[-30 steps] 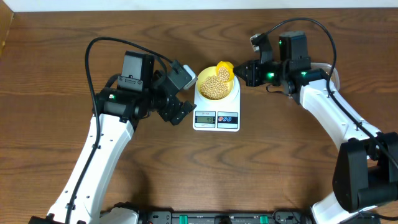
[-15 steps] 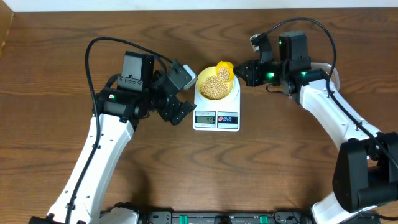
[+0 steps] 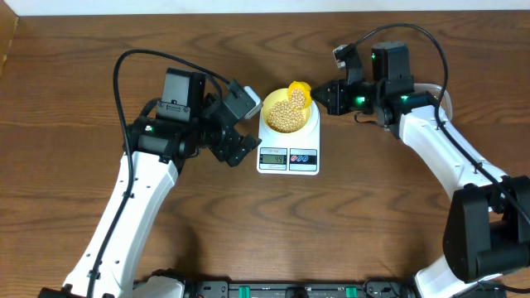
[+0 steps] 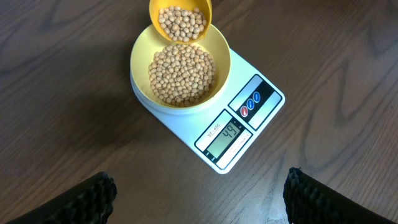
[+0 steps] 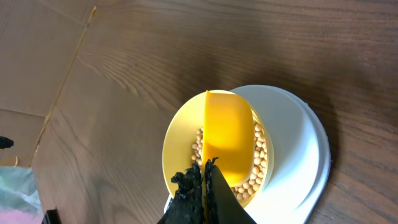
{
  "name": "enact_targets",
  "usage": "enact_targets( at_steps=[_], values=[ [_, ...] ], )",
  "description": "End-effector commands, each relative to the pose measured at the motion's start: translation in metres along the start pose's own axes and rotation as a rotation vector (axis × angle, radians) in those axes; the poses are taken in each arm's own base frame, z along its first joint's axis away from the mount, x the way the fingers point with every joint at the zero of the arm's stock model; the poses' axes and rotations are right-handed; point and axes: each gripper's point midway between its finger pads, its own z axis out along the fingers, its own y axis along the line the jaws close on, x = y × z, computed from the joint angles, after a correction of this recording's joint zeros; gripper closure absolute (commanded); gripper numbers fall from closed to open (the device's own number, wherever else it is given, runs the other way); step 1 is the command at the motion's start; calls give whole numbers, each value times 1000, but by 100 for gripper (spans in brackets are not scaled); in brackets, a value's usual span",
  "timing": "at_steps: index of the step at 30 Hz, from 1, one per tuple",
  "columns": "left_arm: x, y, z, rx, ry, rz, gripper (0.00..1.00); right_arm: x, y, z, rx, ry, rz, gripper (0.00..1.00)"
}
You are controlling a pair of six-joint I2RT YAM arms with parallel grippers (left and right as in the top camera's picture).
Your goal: Scoop item into bowl and weigh 50g on scale
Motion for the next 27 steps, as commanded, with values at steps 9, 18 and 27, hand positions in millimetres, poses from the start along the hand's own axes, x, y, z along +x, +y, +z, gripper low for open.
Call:
enact_targets(
  at_steps=[9,18,27],
  values=[
    [5,1,1,-5,9,3,12,1,11,1,-48,11,-4,99],
    [5,1,1,-5,9,3,12,-3,12,1,-43,-7,20,99],
    [5,1,1,-5,9,3,12,-6,13,1,-50,-17,15,99]
  ],
)
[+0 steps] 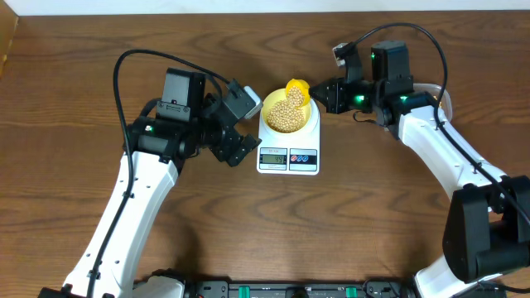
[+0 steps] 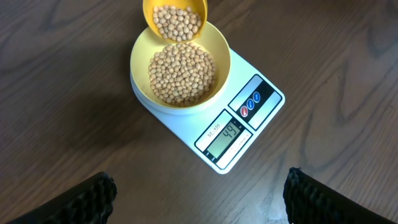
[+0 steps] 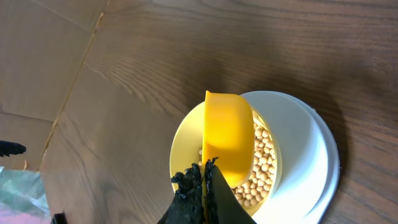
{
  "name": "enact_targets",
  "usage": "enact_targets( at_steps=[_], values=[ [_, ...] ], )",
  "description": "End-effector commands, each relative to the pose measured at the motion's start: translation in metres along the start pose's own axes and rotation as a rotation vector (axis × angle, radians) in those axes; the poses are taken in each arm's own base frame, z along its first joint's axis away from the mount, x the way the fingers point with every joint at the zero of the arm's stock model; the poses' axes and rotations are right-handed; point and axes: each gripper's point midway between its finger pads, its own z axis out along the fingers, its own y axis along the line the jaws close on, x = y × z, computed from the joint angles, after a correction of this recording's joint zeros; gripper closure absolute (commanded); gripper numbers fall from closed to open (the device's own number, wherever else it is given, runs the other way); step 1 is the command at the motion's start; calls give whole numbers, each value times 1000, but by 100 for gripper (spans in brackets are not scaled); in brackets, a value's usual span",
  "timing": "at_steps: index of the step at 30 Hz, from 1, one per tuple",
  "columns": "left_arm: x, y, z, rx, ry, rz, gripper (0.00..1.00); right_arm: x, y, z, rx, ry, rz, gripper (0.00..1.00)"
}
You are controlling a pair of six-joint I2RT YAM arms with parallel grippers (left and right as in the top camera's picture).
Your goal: Scoop item into bowl and weigh 50g on scale
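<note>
A yellow bowl (image 2: 180, 68) holding soybeans (image 2: 181, 74) stands on the white scale (image 2: 245, 121), whose display (image 2: 224, 135) reads 49. My right gripper (image 3: 204, 177) is shut on the handle of a yellow scoop (image 2: 175, 18) with beans in it, held at the bowl's far rim. In the overhead view the scoop (image 1: 298, 88) sits at the bowl's right rear edge. My left gripper (image 2: 199, 196) is open, hovering over bare table in front of the scale.
A cardboard sheet (image 3: 37, 56) lies on the table beyond the bowl. A greenish bag (image 3: 12, 193) shows at the left edge of the right wrist view. Brown wooden table (image 1: 373, 215) all around.
The scoop has shifted slightly away from the bowl's middle toward its far rim. The scale still reads 49. My left arm has not moved.
</note>
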Motion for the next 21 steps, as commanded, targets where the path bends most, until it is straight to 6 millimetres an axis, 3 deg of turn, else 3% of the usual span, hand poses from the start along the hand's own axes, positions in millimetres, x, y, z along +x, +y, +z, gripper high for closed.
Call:
enact_targets(
  at_steps=[1,21],
  values=[
    [5,1,1,-5,9,3,12,-2,8,0,-33,1,4,99],
    [5,1,1,-5,9,3,12,-4,5,-3,-30,-8,23,99]
  ],
)
